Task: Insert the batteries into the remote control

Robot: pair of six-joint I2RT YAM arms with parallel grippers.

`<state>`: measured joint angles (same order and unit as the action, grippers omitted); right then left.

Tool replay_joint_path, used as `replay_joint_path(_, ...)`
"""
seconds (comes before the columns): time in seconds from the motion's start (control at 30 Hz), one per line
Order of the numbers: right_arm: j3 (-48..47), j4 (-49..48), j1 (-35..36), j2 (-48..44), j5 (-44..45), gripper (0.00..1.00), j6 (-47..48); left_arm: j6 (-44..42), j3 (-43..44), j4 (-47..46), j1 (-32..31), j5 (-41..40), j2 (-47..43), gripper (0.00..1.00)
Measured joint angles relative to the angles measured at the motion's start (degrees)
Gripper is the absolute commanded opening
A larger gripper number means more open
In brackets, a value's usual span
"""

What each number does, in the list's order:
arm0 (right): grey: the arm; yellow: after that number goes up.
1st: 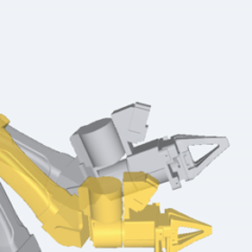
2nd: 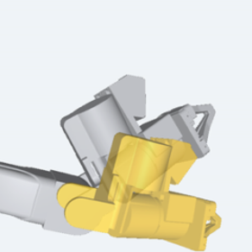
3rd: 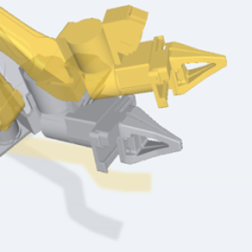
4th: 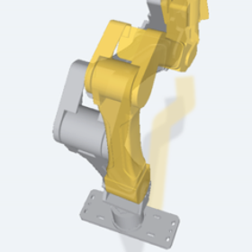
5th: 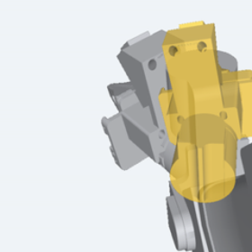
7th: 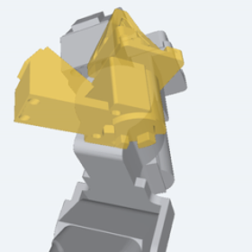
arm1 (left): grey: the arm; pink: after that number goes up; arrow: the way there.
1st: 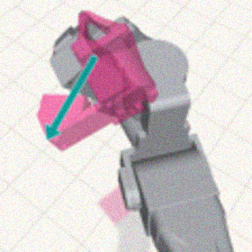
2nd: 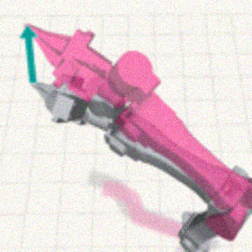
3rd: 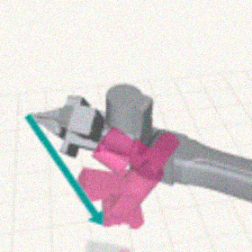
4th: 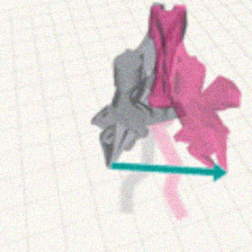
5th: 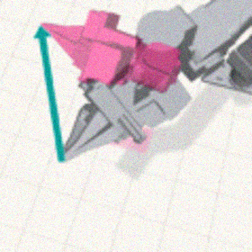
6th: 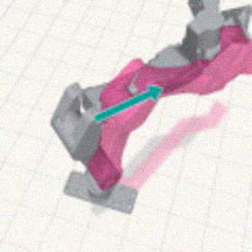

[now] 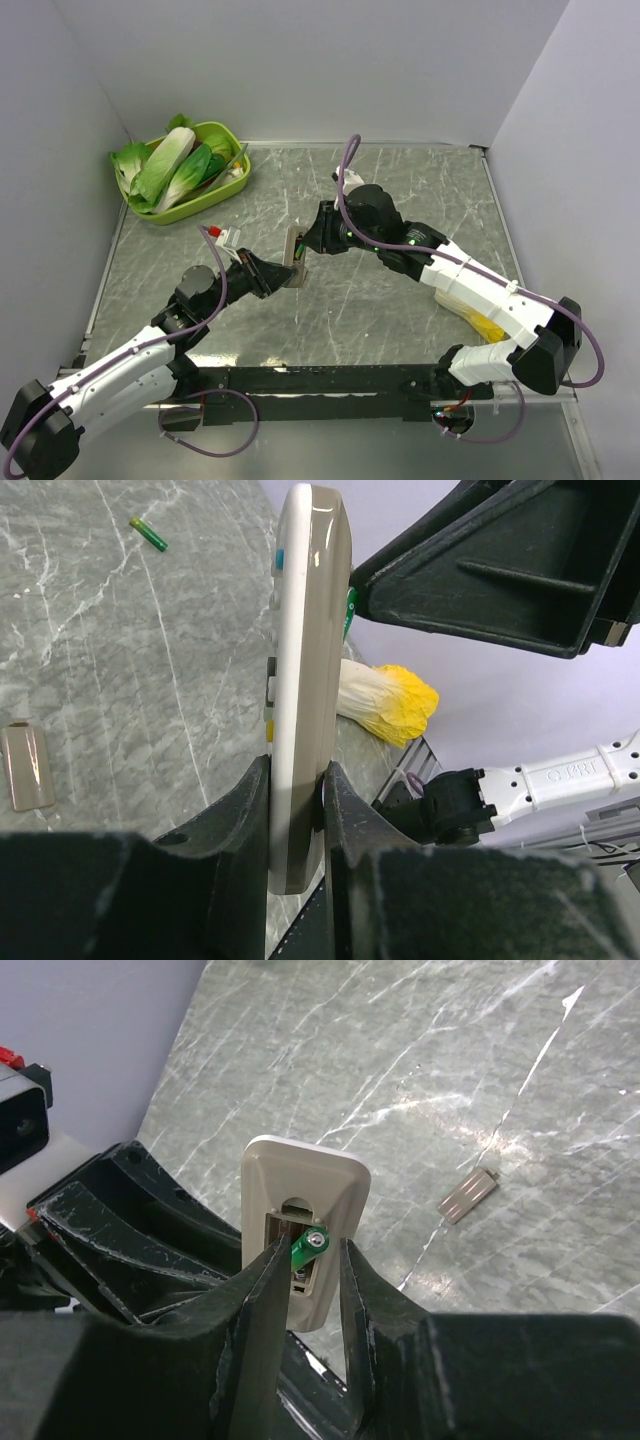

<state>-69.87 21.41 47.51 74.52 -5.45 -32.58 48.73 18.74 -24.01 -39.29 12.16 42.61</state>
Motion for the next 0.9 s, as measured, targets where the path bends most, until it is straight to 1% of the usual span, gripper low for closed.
replay_joint_path(0.07, 0.0, -0.3, 0.0, 0.1, -0.3, 0.32, -0.3, 0.0, 0.0, 0.0, 0.0, 0.0, 0.0, 0.01)
replay_joint_path(0.17, 0.0, -0.9, 0.1, 0.6, -1.0, 0.27, -0.5, 0.0, 0.0, 0.0, 0.0, 0.0, 0.0, 0.01)
replay_joint_path(0.23, 0.0, -1.0, 0.2, 0.9, -1.4, 0.19, -0.6, 0.0, 0.0, 0.0, 0.0, 0.0, 0.0, 0.01)
replay_joint_path(0.27, 0.0, -1.1, 0.2, 1.0, -1.5, 0.14, -0.6, 0.0, 0.0, 0.1, 0.0, 0.0, 0.0, 0.01)
replay_joint_path(0.33, 0.0, -1.3, 0.2, 1.2, -1.7, 0.09, -0.5, 0.0, 0.0, 0.3, 0.0, -0.1, 0.0, 0.01)
replay_joint_path(0.37, 0.0, -1.3, 0.2, 1.2, -1.7, 0.03, -0.4, 0.0, 0.0, 0.5, 0.0, -0.1, 0.0, 0.01)
replay_joint_path(0.4, 0.0, -1.2, 0.2, 1.3, -1.7, 0.02, -0.3, 0.0, 0.0, 0.6, 0.0, -0.1, 0.0, 0.01)
replay_joint_path(0.47, 0.0, -1.2, 0.2, 1.3, -1.7, 0.0, 0.5, 0.0, 0.0, 1.0, 0.0, -0.1, -0.1, 0.01)
replay_joint_path(0.9, -0.4, -2.1, 2.0, 1.3, 0.2, 0.0, 6.8, 0.0, 0.0, 1.3, 0.0, -0.6, -0.9, 0.01)
